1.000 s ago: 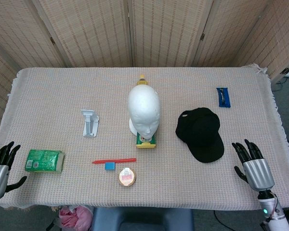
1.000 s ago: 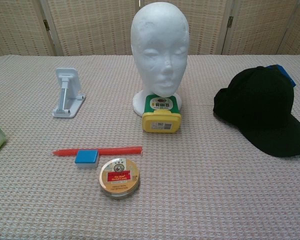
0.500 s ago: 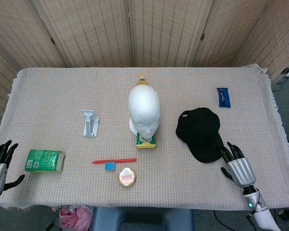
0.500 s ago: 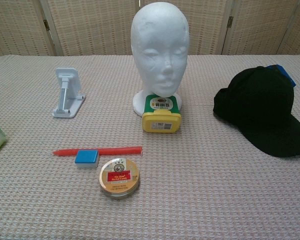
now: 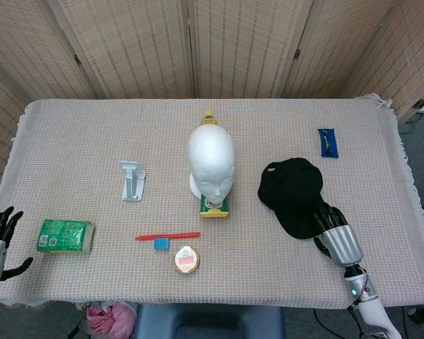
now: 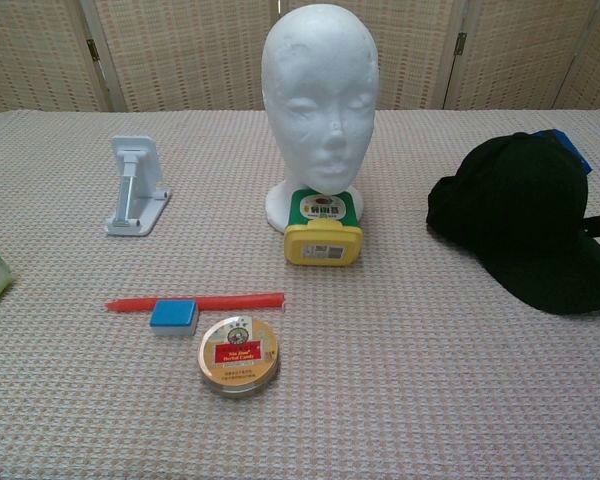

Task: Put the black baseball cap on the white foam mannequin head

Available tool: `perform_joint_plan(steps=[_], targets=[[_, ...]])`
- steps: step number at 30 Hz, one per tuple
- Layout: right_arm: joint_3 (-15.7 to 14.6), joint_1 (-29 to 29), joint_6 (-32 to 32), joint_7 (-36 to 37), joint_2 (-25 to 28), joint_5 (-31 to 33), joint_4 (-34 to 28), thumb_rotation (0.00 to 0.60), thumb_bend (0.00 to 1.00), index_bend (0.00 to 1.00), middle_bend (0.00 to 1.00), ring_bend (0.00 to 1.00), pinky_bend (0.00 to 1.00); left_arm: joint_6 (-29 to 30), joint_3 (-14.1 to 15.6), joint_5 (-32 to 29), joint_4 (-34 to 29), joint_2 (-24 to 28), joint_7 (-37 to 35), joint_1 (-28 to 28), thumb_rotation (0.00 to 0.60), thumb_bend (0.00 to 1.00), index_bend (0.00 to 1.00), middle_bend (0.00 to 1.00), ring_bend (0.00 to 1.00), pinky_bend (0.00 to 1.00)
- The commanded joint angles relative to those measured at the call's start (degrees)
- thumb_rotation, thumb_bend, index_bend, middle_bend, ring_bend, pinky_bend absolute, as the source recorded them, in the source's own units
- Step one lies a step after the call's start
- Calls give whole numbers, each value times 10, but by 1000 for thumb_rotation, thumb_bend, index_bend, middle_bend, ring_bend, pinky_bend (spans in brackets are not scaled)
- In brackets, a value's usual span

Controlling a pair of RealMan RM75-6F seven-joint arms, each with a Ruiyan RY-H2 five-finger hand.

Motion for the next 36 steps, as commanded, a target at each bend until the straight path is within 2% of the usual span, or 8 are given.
perform_joint_plan(steps=[1, 11, 25, 31, 36], targets=[[2, 5, -9, 2, -7, 6, 7, 600, 242, 148, 216, 94, 200, 0, 0, -1, 2, 3, -2, 1, 600, 220, 50, 0, 0, 154], [-1, 4, -4, 4, -14, 12, 15, 600, 245, 150, 219, 96, 200, 0, -2, -5, 4, 8, -8, 2, 600, 220, 49, 0, 0, 154], [5, 22, -27, 4, -39, 26, 37, 600, 269, 210, 269, 143, 234, -9, -6, -16, 10, 13, -11, -1, 600, 220, 49, 0, 0, 154], [12, 32, -17, 4, -54, 34, 54, 600, 307, 335, 372, 250, 345, -5, -8, -16, 11, 18, -18, 0, 600, 220, 50, 0, 0, 154], [23, 46, -29, 1, -68, 45, 72, 600, 352, 481, 487, 400, 525, -2, -9, -15, 12, 23, -24, 3, 600, 220, 49, 0, 0, 154]])
